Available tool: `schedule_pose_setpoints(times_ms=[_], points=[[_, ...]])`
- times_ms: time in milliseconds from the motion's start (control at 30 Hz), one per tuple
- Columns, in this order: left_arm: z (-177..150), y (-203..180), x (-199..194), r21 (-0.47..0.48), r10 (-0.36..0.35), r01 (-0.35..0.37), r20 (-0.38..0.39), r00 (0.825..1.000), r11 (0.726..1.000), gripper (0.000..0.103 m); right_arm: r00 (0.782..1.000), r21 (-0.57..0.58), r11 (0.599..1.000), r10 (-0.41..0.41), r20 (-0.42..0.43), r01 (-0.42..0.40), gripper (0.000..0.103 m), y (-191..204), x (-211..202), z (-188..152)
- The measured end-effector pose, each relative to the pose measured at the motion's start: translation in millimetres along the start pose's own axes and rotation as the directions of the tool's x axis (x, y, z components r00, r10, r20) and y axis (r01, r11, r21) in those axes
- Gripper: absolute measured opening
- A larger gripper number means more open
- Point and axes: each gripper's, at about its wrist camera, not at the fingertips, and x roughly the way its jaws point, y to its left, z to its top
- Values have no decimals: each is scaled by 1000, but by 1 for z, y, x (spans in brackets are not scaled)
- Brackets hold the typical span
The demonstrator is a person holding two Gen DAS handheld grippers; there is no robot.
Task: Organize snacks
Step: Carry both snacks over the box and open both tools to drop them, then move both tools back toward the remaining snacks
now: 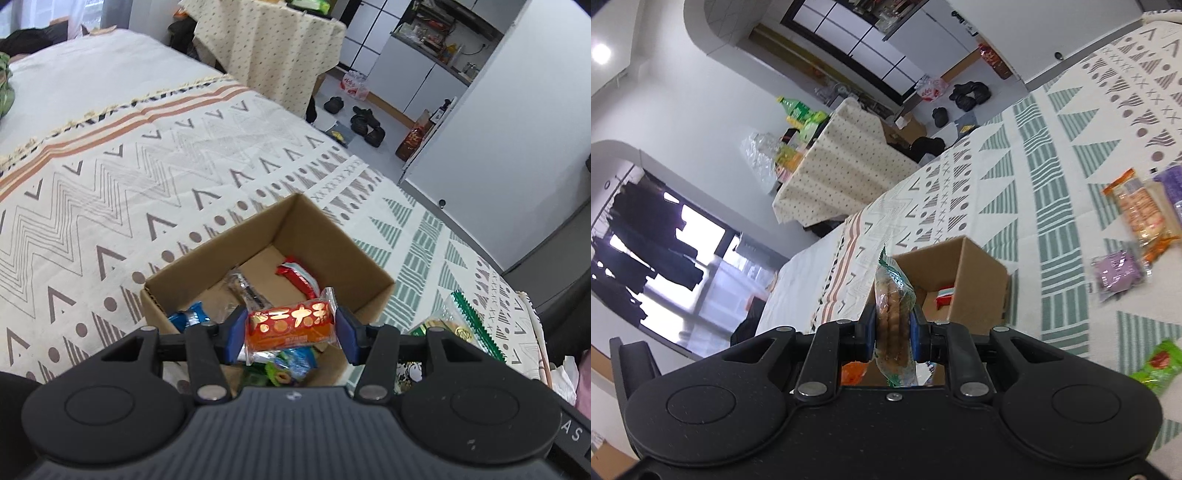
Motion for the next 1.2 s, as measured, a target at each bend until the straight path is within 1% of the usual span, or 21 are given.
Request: schedule_pose_setpoints(times_ms=[200,333,433,467,500,533,567,600,633,667,767,833,867,900,967,1100,1200], points=[[8,17,18,-4,-5,5,-40,999,1000,51,999,-22,999,-27,-26,26,18,6,24,-4],[14,27,32,-21,2,-4,-85,996,1000,51,998,-25,999,-49,-26,48,18,10,37,-2],[19,29,38,-4,14,-15,-110,994,1000,54,998,-24,998,-61,-24,60,18,13,45,1],[22,29,39,-1,19,-19,-115,993,1000,57,998,-21,998,-61,-21,60,18,15,48,3],[25,30,39,-1,22,-23,-119,993,1000,61,998,-18,998,-56,-15,55,19,17,51,4],[28,30,39,-2,25,-26,-121,992,1000,64,999,-21,999,-49,-11,49,22,19,53,6],[31,30,38,-3,28,-29,-121,992,1000,68,999,-24,999,-49,-4,49,28,21,55,7],[35,30,36,2,32,-32,-117,993,999,74,999,-25,998,-53,9,53,45,22,55,8],[38,29,34,11,38,-37,-110,993,999,77,998,-29,998,-53,19,54,54,23,54,8],[40,28,33,20,46,-44,-103,994,999,82,998,-37,998,-55,28,56,58,23,52,8],[41,27,28,28,67,-65,-85,994,998,84,997,-25,998,-63,37,64,58,16,43,10],[38,28,27,24,69,-67,-90,994,997,85,996,0,997,-77,44,77,59,10,35,13],[36,27,26,22,70,-69,-95,993,997,86,995,6,996,-85,49,85,62,8,31,13],[35,27,24,20,66,-64,-97,993,998,86,994,10,996,-91,55,90,68,5,26,15],[31,26,18,16,45,-44,-87,995,999,86,993,11,995,-102,67,102,74,2,15,17],[29,20,7,16,27,-27,-58,998,1000,93,990,39,993,-111,81,108,80,-7,-6,23],[26,11,-1,20,-12,12,-47,999,1000,97,986,62,991,-129,106,123,84,-14,-20,27]])
